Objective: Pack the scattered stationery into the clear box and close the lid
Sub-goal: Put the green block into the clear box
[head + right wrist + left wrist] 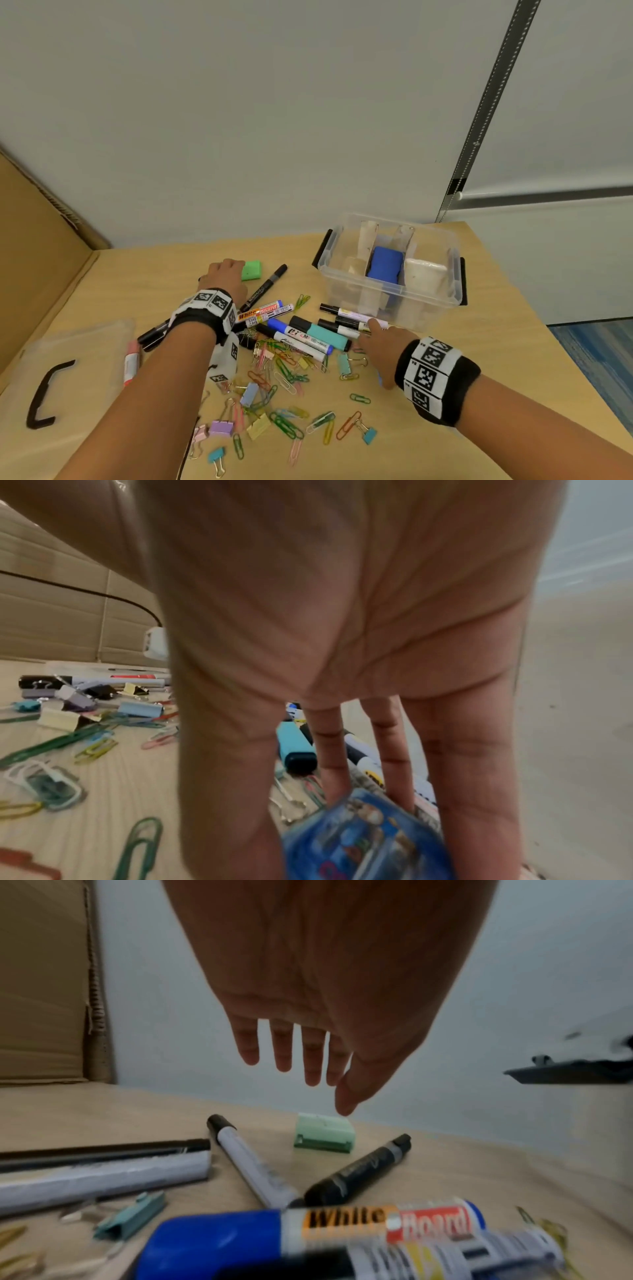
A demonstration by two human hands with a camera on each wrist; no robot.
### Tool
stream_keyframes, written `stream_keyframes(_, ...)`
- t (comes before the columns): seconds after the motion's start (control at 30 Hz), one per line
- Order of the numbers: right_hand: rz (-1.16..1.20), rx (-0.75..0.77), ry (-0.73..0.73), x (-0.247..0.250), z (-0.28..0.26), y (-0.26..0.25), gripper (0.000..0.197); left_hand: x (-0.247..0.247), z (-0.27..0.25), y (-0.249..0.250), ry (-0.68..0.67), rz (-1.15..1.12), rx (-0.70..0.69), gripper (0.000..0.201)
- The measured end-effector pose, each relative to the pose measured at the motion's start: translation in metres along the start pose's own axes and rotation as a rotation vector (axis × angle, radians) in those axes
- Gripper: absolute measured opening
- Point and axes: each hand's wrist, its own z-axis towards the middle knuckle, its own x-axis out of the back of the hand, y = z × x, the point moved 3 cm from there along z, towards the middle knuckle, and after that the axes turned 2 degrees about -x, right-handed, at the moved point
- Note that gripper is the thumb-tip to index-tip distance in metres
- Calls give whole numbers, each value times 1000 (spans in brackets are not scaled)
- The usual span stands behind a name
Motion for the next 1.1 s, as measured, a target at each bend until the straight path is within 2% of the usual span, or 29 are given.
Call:
stream_keyframes(0.17, 116, 13, -66, 13, -6, 5, 79, 2, 30, -1, -73, 22, -46, 63)
stream_keyframes(0.3, 393, 126, -60, 37, -12, 16, 61, -9, 49, 7, -144, 60, -80, 67)
stream_keyframes(0.4, 539, 210, 7, 57, -21, 24, 54, -17, 60, 10, -184, 108, -80, 63)
stream_keyframes(0.53, 704, 290, 64, 80, -29, 31, 52, -22, 66, 10, -171, 168, -86, 49)
stream_keyframes(0.63, 764, 273, 153, 99, -29, 40, 53, -18, 65, 10, -167, 166, -89, 42)
stream_keyframes(0.7, 800, 234, 289, 114, -29, 49, 52, -9, 60, 10, -134, 130, -75, 37)
stream_keyframes(0.8, 782, 101, 506, 133, -25, 71, 51, 9, 40, 11, -30, 20, -57, 33)
stream_keyframes(0.87, 693, 0, 561, 138, -16, 88, 51, 19, 19, 13, 37, -127, -53, 30)
stream_keyframes(0.93, 548, -88, 511, 136, -3, 100, 52, 26, -6, 15, 90, -280, -61, 30)
stream_keyframes(1.0, 400, -151, 390, 132, 11, 103, 52, 29, -30, 16, 134, -374, -64, 31)
stream_keyframes(1.1, 283, -181, 260, 125, 33, 98, 51, 28, -60, 18, 158, -451, -87, 31)
